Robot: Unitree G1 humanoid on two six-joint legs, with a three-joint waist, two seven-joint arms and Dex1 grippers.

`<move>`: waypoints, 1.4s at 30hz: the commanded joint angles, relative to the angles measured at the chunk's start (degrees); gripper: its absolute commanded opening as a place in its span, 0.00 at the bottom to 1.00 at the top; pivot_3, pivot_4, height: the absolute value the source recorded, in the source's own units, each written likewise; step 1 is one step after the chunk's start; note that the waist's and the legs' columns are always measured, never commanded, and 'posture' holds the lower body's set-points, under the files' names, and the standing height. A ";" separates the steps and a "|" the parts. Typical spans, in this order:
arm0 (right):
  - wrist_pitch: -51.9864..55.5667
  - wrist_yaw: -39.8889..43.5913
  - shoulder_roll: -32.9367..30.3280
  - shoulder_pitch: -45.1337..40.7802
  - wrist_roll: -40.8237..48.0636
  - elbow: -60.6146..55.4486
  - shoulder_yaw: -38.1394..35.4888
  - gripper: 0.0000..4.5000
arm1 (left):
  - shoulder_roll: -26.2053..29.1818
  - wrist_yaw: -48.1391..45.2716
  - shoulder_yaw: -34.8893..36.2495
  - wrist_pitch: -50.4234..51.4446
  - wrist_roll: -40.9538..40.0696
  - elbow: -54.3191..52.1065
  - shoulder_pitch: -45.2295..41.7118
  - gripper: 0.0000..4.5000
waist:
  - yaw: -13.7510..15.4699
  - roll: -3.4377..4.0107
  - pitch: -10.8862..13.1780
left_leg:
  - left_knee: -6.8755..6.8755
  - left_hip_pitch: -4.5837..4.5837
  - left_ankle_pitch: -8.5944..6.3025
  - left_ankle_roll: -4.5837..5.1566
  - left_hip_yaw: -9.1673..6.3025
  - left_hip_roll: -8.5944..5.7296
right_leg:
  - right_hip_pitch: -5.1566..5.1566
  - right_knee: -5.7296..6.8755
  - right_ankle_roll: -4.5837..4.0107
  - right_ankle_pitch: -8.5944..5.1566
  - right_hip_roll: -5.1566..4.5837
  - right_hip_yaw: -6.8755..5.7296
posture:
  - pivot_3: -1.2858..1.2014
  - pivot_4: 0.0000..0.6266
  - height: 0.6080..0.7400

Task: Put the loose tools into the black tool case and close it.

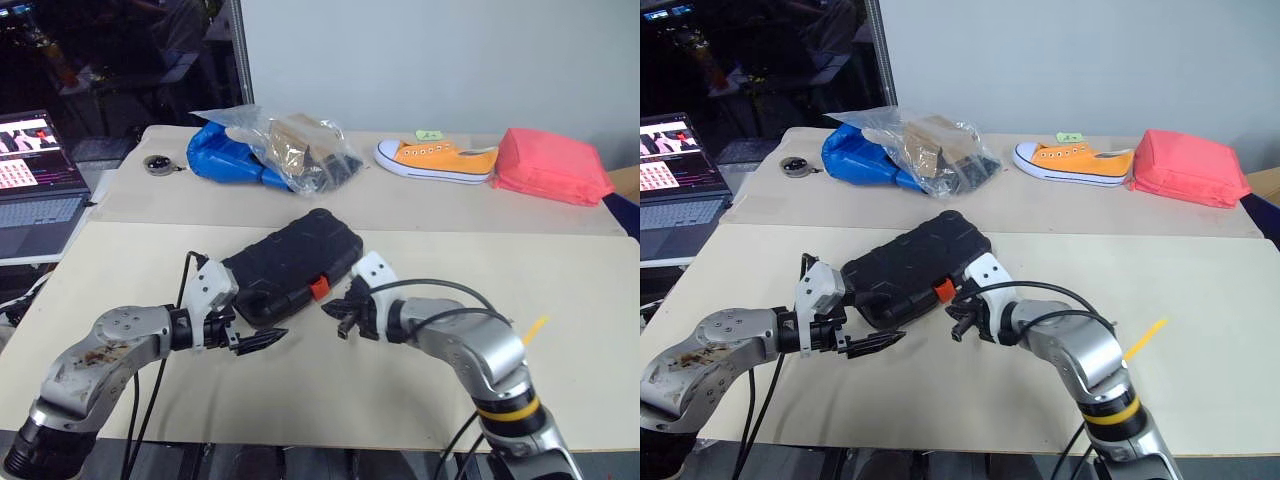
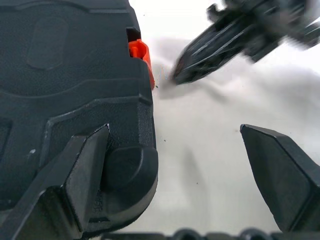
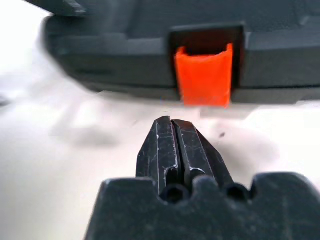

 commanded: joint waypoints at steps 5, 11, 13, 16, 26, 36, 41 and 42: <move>-11.97 -5.17 8.02 -4.50 -3.40 7.37 -3.47 0.00 | -0.16 -0.04 -1.86 2.29 0.38 0.86 1.19 1.00 | -0.13 0.00 0.00 | 0.03 0.07 0.01 0.00 -0.05 0.02 | 0.01 0.08 0.15 -0.09 0.07 0.01 | 0.52 0.24 1.00; -14.22 -4.80 6.25 -4.31 -9.16 14.04 3.87 0.00 | 0.01 0.13 -1.34 2.37 0.37 0.43 1.62 1.00 | 0.00 0.01 -0.03 | -0.01 -0.01 0.00 -0.01 0.01 -0.06 | 0.00 -0.01 0.00 0.00 -0.06 0.01 | 0.52 0.24 1.00; -15.42 -4.31 5.44 -3.51 -10.31 14.59 5.32 0.00 | -0.11 0.48 -1.12 2.48 0.30 0.14 1.88 1.00 | 0.00 -0.02 -0.11 | -0.01 0.00 0.00 -0.01 0.01 -0.05 | 0.01 -0.01 0.00 0.00 -0.06 0.01 | 0.52 0.24 1.00; -16.36 -3.85 5.36 -2.95 -10.62 14.09 5.58 0.00 | -0.18 0.95 -0.80 2.57 0.16 -0.19 2.28 1.00 | -0.07 -0.02 -0.15 | -0.01 0.14 0.00 -0.01 0.00 -0.03 | 0.12 0.02 -0.01 -0.01 -0.05 0.01 | 0.52 0.24 1.00; -25.22 -1.71 8.82 -1.00 -6.29 9.13 -2.50 0.00 | -0.37 1.66 -0.50 2.73 -0.06 -0.67 2.74 1.00 | -0.05 -0.02 -0.15 | -0.01 0.14 0.00 -0.01 0.00 -0.01 | 0.11 0.05 -0.02 -0.01 -0.04 0.03 | 0.52 0.24 1.00; -27.41 1.06 4.47 0.49 -10.90 12.60 3.31 0.00 | -0.34 1.11 -1.11 2.63 0.32 0.17 1.64 1.00 | 0.10 -0.02 -0.14 | -0.02 0.11 0.00 -0.01 0.00 -0.04 | 0.08 0.04 -0.03 -0.01 -0.06 0.00 | 0.52 0.24 1.00; -28.73 1.81 2.59 1.41 -14.37 14.53 6.71 0.00 | -0.13 1.06 -0.95 2.80 0.36 0.11 1.64 1.00 | 0.10 -0.03 -0.15 | 0.00 0.14 0.00 -0.01 0.01 -0.05 | 0.13 0.01 -0.01 -0.01 -0.08 0.01 | 0.52 0.24 1.00; -28.48 1.97 2.19 1.38 -14.94 14.86 7.28 0.00 | -0.10 1.07 -0.89 2.83 0.35 0.08 1.66 1.00 | 0.10 -0.03 -0.15 | 0.00 0.14 0.00 -0.01 0.01 -0.05 | 0.14 0.01 -0.02 -0.01 -0.09 0.01 | 0.52 0.24 1.00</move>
